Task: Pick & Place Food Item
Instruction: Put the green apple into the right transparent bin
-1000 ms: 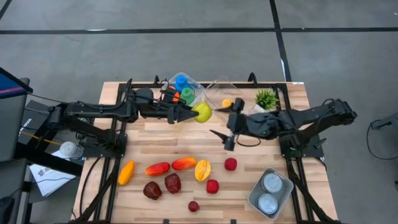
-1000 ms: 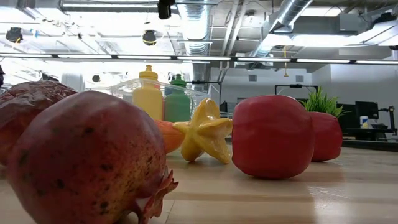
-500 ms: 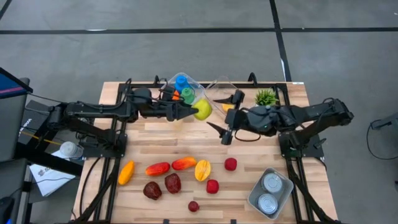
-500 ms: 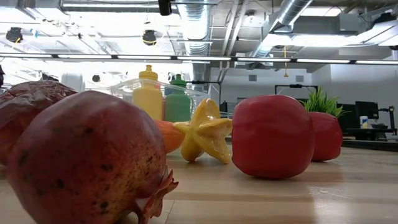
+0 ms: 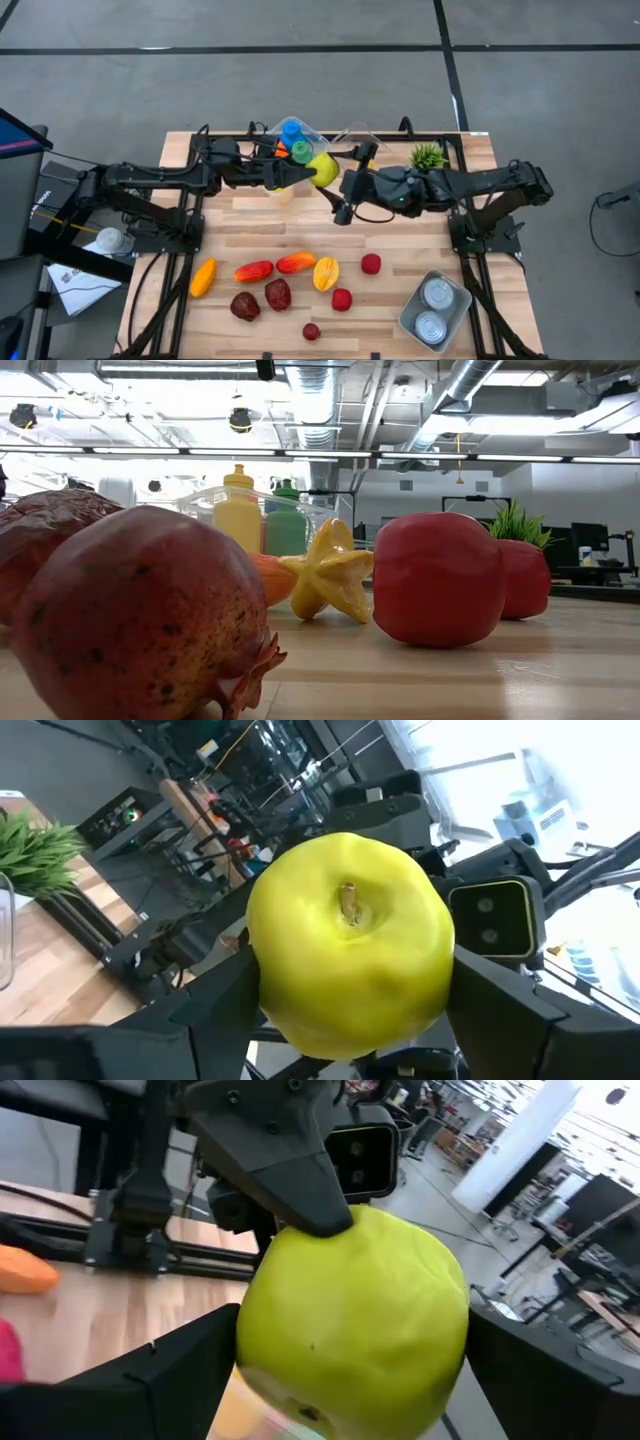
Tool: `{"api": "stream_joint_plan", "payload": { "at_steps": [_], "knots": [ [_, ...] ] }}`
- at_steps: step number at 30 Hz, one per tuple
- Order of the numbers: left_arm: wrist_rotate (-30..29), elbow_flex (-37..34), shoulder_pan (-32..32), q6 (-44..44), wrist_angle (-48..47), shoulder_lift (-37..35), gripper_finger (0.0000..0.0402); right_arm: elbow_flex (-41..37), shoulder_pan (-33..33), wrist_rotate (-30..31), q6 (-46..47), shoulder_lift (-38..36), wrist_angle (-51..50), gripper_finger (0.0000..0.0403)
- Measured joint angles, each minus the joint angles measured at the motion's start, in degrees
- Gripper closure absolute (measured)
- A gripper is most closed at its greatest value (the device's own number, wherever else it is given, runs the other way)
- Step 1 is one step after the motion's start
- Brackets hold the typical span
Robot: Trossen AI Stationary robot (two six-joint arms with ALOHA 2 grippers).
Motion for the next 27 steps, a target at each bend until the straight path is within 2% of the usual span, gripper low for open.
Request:
{"api": "stream_joint_plan", "payload": {
  "at_steps": [4,11,17,22,25,27],
  "knots": [
    [-0.29,-0.02,0.04,0.08,0.62,-0.08,0.0132,2.25,0.39,3.22,-0.38,1.67,0.19,0.0047],
    [0.11,0.09,0.00,0.39,2.10,0.05,0.0130,3.25,0.70,3.92,-1.32,1.75,0.04,0.0117],
    [1.24,0.03,1.11,5.06,0.53,-1.75,0.0094,3.25,2.20,6.17,0.11,1.53,0.44,0.0117],
    [1.60,0.05,2.74,10.20,-5.89,-6.46,0.0062,3.38,1.98,7.83,2.33,-0.72,-0.01,0.0117],
    [1.53,-0.04,3.80,12.48,-11.93,-9.53,0.0054,3.38,0.63,10.22,6.38,-1.99,-3.71,0.0117],
    [1.38,-0.04,4.58,13.99,-16.41,-12.27,0.0053,3.38,-1.16,12.49,12.19,-3.12,-10.12,0.0117]
  ]
}}
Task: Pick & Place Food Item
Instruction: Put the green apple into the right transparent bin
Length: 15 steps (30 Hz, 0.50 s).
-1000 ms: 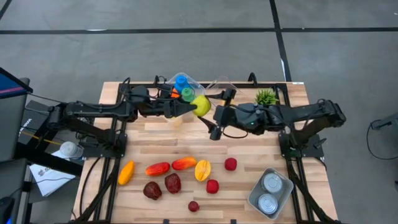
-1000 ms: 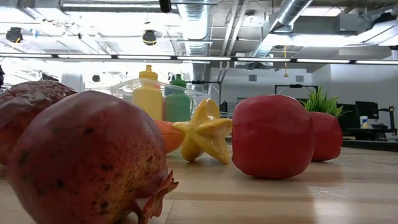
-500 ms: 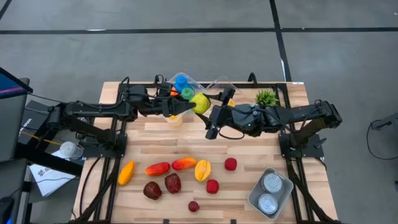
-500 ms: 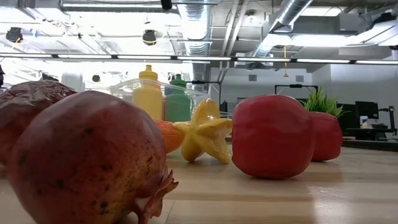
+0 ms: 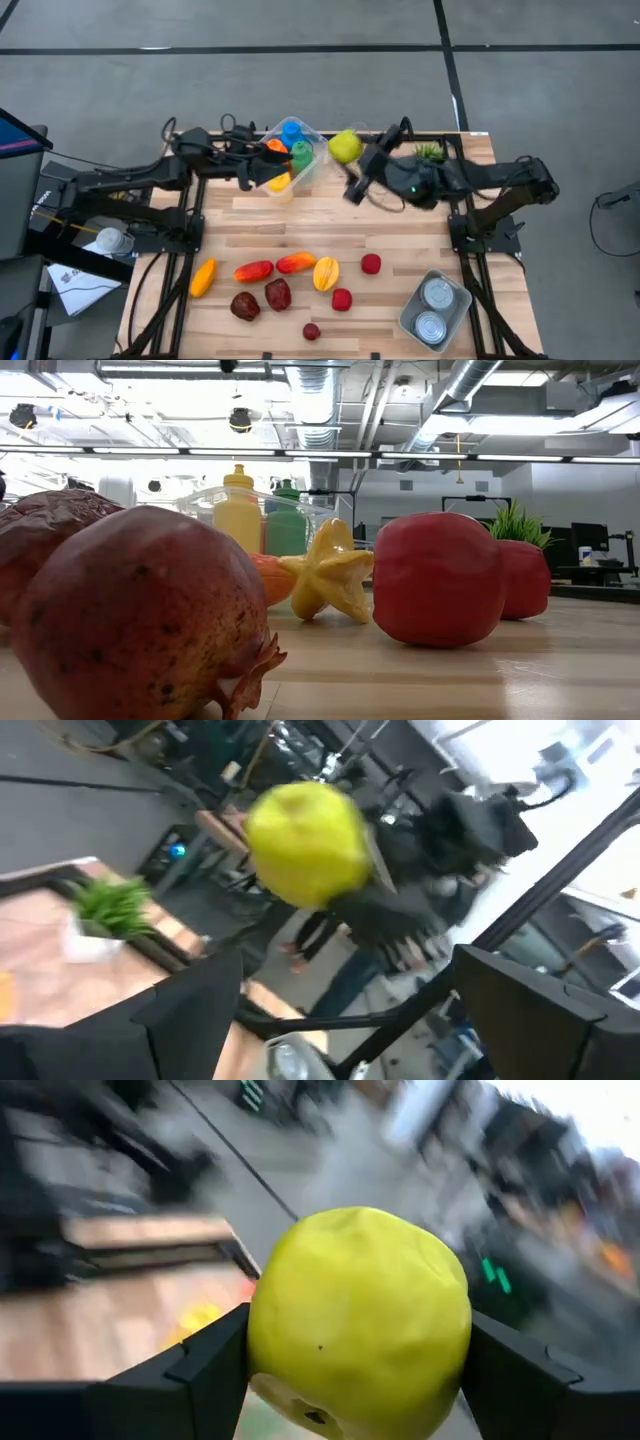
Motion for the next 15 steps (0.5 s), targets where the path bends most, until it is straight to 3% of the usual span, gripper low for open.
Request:
{"api": "stream_joint_plan", "payload": {
  "at_steps": [4,9,11,15],
  "knots": [
    [-2.04,0.03,0.40,2.75,-7.64,-4.57,0.0058,0.02,-6.56,-0.51,19.90,-1.62,-20.14,0.0104],
    [-4.08,0.04,0.42,4.58,-12.35,-8.89,0.0064,-0.61,-17.01,-11.05,35.33,0.65,-42.33,0.0099],
    [-4.41,0.04,0.42,4.67,-12.91,-9.75,0.0064,-3.13,-20.71,-13.97,36.01,1.77,-44.95,0.0101],
    [-4.47,0.02,0.42,4.69,-14.72,-11.03,0.0065,-11.26,-26.45,-23.29,34.09,2.68,-40.17,0.0101]
  ]
}}
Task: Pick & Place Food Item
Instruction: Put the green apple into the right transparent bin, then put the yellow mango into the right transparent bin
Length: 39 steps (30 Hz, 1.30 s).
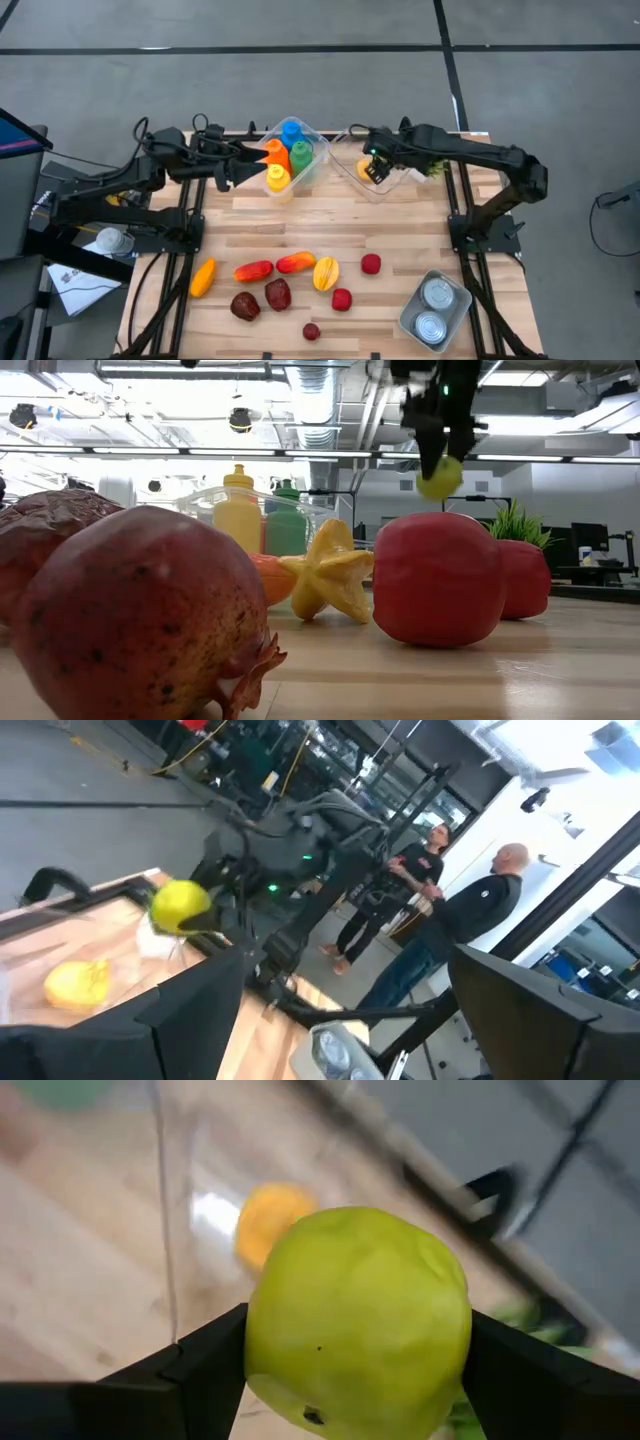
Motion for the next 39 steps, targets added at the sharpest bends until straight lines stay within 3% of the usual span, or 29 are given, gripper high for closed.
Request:
{"api": "stream_joint_plan", "payload": {
  "at_steps": [4,8,15,24,33,39],
  "knots": [
    [-0.22,0.00,0.00,0.92,-3.21,-0.86,0.0065,-8.08,-3.62,-7.00,-2.78,0.00,6.69,0.0099],
    [-0.22,0.00,0.00,2.35,-6.05,-1.59,0.0065,-11.62,-6.92,-8.47,-3.06,0.00,9.93,0.0098],
    [-0.19,0.00,0.00,4.55,-13.57,-2.00,0.0065,-11.91,-10.50,-9.55,-4.07,-0.02,14.58,0.0098],
    [-0.23,0.00,-3.46,5.42,-31.21,-1.98,0.0065,-11.76,-11.37,-11.83,-5.43,2.10,18.01,0.0097],
    [-8.51,-0.02,-11.30,2.23,-40.69,-1.96,0.0065,-11.89,-11.61,-13.39,-5.95,6.79,18.16,0.0063],
    [-10.11,-0.02,-15.21,-0.94,-43.56,-1.59,0.0065,-11.89,-11.61,-13.18,-6.13,7.48,17.92,0.0050]
  ]
}}
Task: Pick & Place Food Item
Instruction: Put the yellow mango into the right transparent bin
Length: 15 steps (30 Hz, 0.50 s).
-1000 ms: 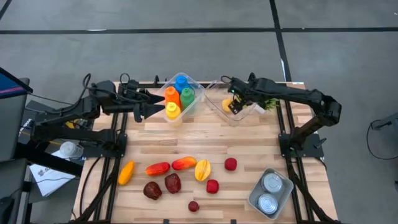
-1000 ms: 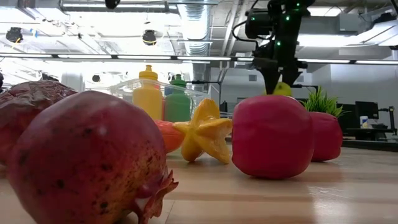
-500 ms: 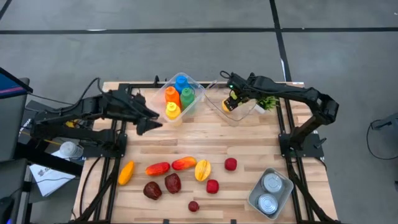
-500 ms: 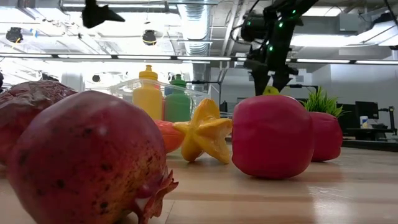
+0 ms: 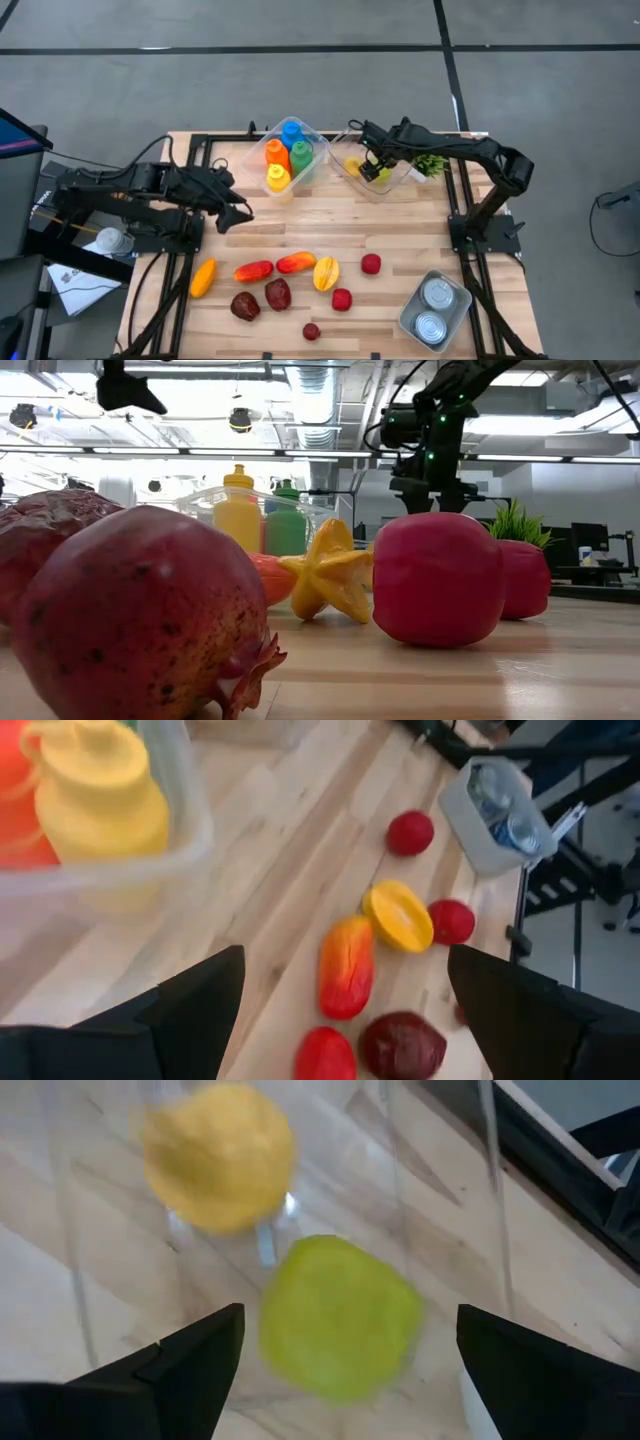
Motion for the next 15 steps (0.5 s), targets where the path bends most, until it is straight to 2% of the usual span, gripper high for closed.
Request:
{"api": "stream_joint_plan", "payload": {
  "at_steps": [7,15],
  "knots": [
    [-0.16,0.00,-5.76,-6.88,-10.26,0.02,0.0065,0.63,0.11,-1.70,-1.40,-2.11,-3.94,0.0047],
    [-0.13,-0.24,-21.92,-23.91,-22.08,3.02,0.0065,1.09,3.87,-1.51,-1.53,-9.43,-5.17,0.0047]
  ]
}}
